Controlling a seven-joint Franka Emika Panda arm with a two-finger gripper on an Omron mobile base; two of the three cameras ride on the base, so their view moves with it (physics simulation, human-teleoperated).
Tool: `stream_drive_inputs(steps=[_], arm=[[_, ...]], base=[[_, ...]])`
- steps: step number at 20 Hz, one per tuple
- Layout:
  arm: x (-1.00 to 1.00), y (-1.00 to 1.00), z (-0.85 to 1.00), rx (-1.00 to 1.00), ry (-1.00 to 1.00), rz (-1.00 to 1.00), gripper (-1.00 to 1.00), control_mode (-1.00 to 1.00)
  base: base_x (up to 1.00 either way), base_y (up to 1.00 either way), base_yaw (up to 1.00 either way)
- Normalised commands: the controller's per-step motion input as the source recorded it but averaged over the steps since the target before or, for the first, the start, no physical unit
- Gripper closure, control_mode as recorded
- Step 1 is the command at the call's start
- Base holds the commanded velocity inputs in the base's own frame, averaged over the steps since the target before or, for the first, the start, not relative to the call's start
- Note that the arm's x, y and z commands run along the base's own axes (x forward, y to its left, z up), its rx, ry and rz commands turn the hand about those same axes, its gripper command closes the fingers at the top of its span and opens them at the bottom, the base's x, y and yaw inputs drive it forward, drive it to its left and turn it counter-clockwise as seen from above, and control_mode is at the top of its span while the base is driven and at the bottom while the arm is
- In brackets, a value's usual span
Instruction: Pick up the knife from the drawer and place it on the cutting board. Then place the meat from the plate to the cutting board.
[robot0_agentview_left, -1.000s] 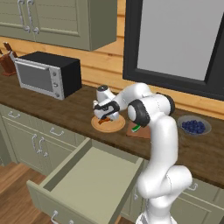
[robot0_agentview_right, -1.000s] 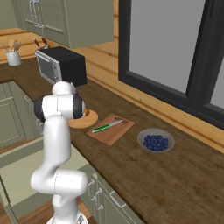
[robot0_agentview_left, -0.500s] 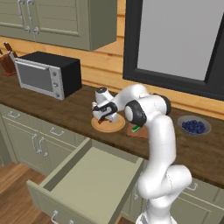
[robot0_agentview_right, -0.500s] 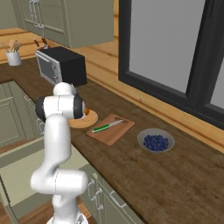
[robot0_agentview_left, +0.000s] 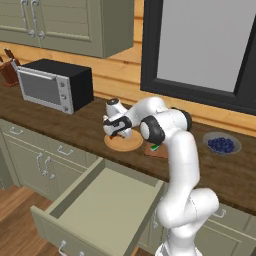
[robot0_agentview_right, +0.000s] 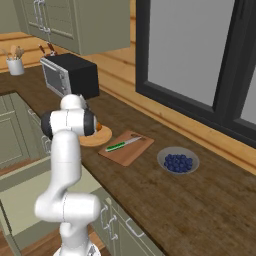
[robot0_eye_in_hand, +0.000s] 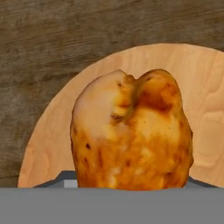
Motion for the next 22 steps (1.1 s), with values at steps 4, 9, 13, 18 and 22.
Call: stream_drive_inputs(steps=[4,9,13,18,22], arm=[[-0.68,-0.25,0.16,0.00,-0.13,0.00,1.00,-1.00],[-0.92,-0.21,0.86,0.00,-0.19,0.00,1.00,-1.00],[-1.00,-0.62,0.71,0.00,-0.06,0.00,1.00,-1.00],[-0.81,-0.99,0.56,0.00,-0.01,-0.03,1.00,-1.00],[-0.55,-1.00,0.42,0.00,0.01,-0.07,1.00,-1.00]], base=[[0.00,0.00,0.00],[0.00,0.00,0.00],[0.00,0.00,0.00],[0.00,0.00,0.00],[0.00,0.00,0.00]])
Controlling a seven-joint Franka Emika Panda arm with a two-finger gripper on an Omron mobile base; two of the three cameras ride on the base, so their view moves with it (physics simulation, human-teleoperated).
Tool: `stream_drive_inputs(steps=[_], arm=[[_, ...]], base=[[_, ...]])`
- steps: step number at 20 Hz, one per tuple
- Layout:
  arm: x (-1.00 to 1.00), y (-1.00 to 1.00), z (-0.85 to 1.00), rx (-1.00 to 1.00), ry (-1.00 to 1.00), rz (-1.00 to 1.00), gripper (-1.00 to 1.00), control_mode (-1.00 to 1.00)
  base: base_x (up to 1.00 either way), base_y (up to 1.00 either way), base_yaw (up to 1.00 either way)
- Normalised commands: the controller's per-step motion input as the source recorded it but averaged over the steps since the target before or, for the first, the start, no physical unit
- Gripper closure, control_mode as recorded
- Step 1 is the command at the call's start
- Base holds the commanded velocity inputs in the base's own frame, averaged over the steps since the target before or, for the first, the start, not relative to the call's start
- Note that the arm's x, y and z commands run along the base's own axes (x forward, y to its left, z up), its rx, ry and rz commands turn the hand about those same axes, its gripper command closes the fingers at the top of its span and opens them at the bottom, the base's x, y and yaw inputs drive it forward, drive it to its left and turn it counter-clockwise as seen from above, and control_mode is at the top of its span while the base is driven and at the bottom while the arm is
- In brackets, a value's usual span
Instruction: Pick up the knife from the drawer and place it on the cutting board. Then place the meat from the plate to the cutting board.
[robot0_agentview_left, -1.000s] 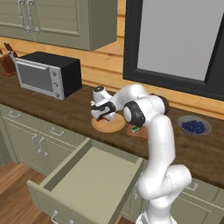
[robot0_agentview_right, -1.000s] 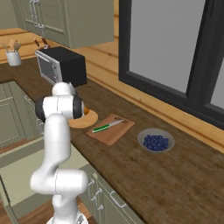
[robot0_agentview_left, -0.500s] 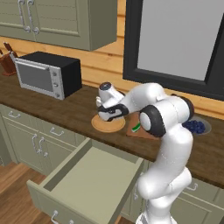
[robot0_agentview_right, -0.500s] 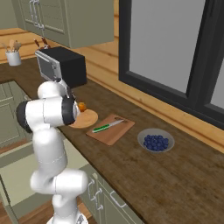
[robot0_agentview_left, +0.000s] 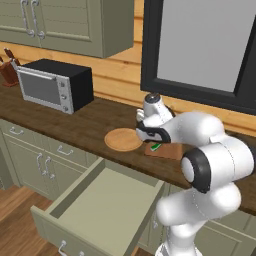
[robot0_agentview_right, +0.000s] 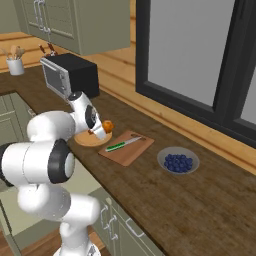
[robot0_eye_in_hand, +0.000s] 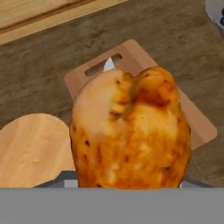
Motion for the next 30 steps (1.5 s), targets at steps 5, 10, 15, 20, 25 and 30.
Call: stream_drive_inputs(steps=[5,10,15,20,25,30], arm=[[-0.39,-0.76,0.02,0.00,0.14,-0.04,1.00,-1.00],[0.12,-0.31,-0.34,0.00,0.14,0.00,1.00,-1.00],[0.50,-0.09,-0.52,0.00,0.09,0.00,1.00,-1.00],[0.33,-0.15,-0.43,0.00,0.07,0.00,1.00,-1.00],[0.20,-0.13,-0.25,0.00,0.03,0.00,-1.00,-1.00],[0.06,0.00,-0.04,0.00,-0.01,0.00,-1.00,-1.00]], base=[[0.00,0.00,0.00],[0.00,0.00,0.00],[0.00,0.00,0.00],[0.00,0.00,0.00],[0.00,0.00,0.00],[0.00,0.00,0.00]])
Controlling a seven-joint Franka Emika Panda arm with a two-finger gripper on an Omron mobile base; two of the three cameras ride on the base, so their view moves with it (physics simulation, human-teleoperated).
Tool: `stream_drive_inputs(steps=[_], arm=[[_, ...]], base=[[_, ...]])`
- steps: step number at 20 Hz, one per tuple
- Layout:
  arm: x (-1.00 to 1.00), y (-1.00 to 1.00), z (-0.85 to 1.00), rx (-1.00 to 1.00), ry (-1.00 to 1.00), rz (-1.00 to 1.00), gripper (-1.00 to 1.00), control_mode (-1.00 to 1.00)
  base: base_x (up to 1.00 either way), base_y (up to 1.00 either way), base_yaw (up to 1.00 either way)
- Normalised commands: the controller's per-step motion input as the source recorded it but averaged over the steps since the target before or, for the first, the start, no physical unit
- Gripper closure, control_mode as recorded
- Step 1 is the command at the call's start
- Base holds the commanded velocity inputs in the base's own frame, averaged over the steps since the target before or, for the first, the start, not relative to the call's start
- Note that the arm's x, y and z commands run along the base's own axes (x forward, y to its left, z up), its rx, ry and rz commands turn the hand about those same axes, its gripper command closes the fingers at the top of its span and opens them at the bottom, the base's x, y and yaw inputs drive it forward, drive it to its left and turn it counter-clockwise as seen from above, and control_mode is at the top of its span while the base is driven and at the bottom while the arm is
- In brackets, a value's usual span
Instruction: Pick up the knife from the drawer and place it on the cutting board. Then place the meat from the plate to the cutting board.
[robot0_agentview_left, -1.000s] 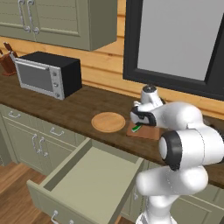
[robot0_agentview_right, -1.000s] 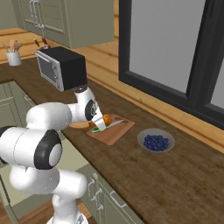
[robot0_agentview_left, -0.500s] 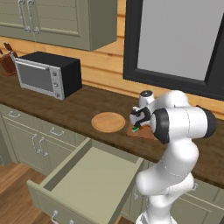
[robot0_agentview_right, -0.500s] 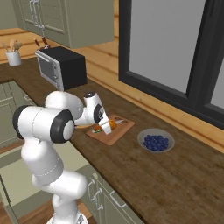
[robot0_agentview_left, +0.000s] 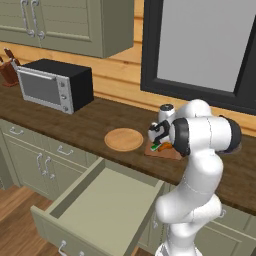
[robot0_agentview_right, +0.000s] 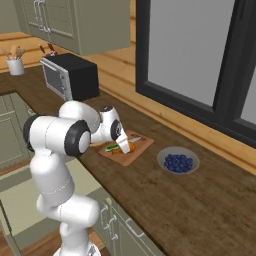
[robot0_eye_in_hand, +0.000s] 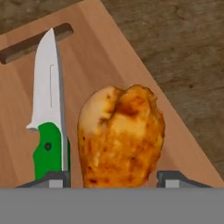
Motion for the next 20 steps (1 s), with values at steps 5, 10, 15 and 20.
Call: stream_drive_inputs(steps=[5,10,15,20], arm=[[-0.18,0.05,0.07,0.00,-0.13,0.01,-1.00,-1.00],[-0.55,0.00,0.45,0.00,-0.04,0.00,-1.00,-1.00],[-0.65,0.16,0.53,0.00,-0.01,0.00,-1.00,-1.00],[-0.48,0.49,0.69,0.00,-0.12,0.00,-1.00,-1.00]], base=[[0.00,0.00,0.00],[0.00,0.00,0.00],[0.00,0.00,0.00],[0.00,0.00,0.00]])
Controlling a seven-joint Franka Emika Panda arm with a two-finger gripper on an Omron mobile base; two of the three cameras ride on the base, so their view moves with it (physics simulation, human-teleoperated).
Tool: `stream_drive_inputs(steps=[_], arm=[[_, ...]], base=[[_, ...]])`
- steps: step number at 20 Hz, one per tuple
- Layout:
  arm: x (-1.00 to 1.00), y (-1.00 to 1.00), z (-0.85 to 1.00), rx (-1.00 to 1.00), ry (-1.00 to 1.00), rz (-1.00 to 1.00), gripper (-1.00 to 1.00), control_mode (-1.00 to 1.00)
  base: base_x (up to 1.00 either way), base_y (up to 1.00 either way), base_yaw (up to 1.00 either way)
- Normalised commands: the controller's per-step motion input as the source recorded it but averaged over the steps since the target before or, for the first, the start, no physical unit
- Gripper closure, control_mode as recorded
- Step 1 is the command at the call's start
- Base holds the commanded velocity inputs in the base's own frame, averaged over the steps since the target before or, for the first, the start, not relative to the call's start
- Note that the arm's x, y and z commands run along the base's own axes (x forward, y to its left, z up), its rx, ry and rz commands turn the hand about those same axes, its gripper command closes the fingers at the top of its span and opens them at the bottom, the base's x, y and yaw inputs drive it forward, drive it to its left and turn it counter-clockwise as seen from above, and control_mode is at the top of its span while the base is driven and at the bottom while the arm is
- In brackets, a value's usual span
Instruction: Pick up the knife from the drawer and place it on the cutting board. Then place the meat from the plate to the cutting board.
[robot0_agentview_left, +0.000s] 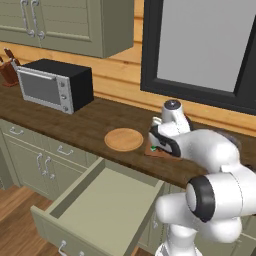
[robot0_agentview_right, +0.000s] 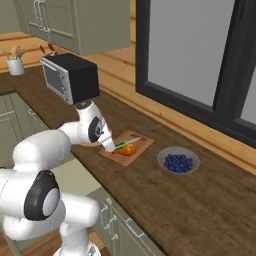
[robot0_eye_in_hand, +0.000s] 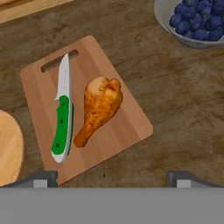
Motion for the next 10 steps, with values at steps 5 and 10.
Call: stream_drive_inputs(steps=[5,10], arm=[[-0.53,0.47,0.78,-0.04,-0.19,0.00,-1.00,-1.00],[-0.40,0.58,0.68,-0.10,-0.11,0.00,-1.00,-1.00]], base=[[0.00,0.00,0.00],[0.00,0.00,0.00]])
